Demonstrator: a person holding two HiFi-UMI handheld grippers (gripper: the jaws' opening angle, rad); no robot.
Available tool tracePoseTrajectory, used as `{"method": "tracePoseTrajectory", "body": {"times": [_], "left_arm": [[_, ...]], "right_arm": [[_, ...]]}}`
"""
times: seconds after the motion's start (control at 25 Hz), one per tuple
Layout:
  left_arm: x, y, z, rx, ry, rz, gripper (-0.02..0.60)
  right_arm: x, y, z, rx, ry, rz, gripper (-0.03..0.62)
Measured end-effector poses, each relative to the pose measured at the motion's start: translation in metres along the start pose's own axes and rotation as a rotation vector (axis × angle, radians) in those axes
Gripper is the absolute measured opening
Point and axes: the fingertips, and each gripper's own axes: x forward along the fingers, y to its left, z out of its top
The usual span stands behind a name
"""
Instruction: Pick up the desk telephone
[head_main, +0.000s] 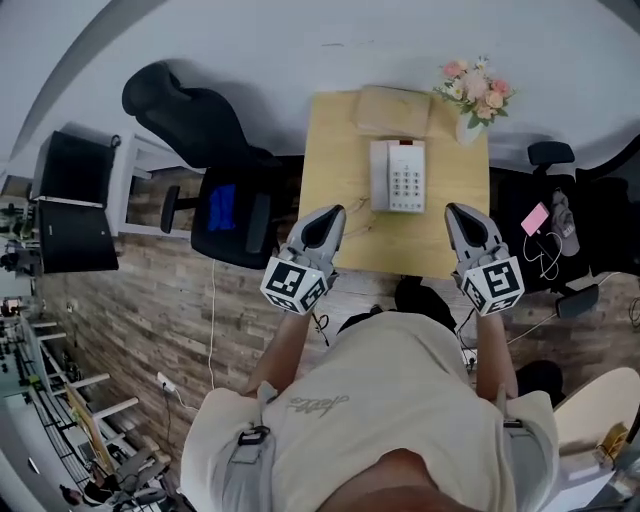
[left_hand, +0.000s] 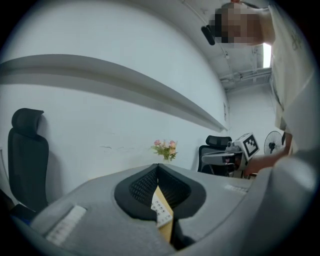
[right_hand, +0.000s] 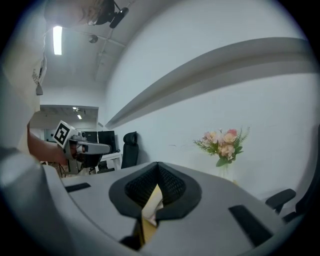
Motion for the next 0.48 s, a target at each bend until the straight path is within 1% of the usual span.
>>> {"method": "tracePoseTrajectory", "body": {"times": [0.04,0.16,0.28,0.48], "left_arm": [[0.012,0.002,0.006,0.002,-0.003,-0.003,0.017],[0.04,0.007,0.016,-0.025,-0.01,-0.014,0.017],[0.063,0.015,0.02,-0.024,-0.01,-0.002,0.017],[0.085,0.032,0.024,-0.013,-0.009,0.024,0.017]], "right_arm": [[0.007,-0.011,0.0,0.006,0.002,0.003,0.0],[0.025,-0.037,-0.001,0.03,0.011,0.02,0.0],[0.043,-0.057,-0.003,0.042,0.027,0.042,0.0],[0.07,-0.073,-0.004,0.045,0.049,0.05,0.0]]}}
